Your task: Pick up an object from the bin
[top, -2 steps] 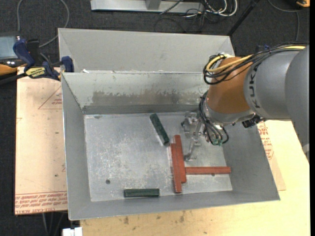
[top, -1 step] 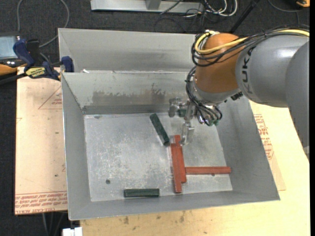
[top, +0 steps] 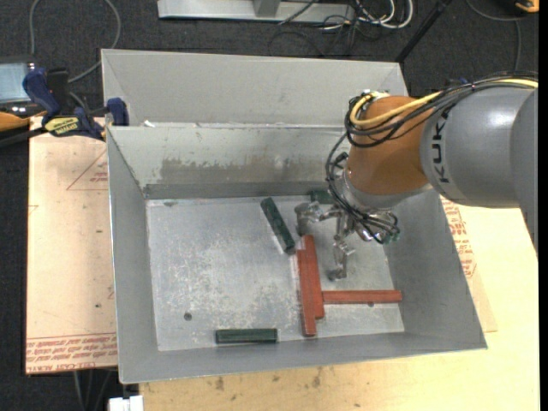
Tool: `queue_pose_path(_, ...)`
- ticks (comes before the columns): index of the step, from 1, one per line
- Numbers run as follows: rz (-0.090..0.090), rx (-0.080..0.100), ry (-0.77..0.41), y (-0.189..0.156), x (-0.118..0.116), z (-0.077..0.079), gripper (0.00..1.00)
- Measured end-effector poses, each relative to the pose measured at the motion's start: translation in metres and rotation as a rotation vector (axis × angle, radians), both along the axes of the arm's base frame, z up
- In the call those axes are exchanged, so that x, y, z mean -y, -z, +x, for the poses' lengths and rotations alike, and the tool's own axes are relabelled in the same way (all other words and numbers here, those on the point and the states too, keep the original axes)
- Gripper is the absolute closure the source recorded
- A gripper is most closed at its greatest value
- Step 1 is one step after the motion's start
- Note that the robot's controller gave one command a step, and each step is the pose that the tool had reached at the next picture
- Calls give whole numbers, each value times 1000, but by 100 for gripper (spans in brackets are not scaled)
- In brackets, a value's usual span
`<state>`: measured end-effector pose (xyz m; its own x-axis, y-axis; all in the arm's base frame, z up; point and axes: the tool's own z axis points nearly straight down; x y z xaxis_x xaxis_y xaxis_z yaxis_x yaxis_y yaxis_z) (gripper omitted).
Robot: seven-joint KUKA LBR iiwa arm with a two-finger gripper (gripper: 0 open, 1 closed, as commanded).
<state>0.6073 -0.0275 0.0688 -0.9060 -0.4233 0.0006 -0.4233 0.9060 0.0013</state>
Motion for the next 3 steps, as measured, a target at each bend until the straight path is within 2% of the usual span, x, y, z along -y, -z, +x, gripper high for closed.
queue_pose_path(1,2,4,-322,-7,-38,1,0)
queue_pose_path(2,1,3,-320,-7,-36,1,100)
queue_pose_path(3,-2,14,-328,-162,-15,5,100)
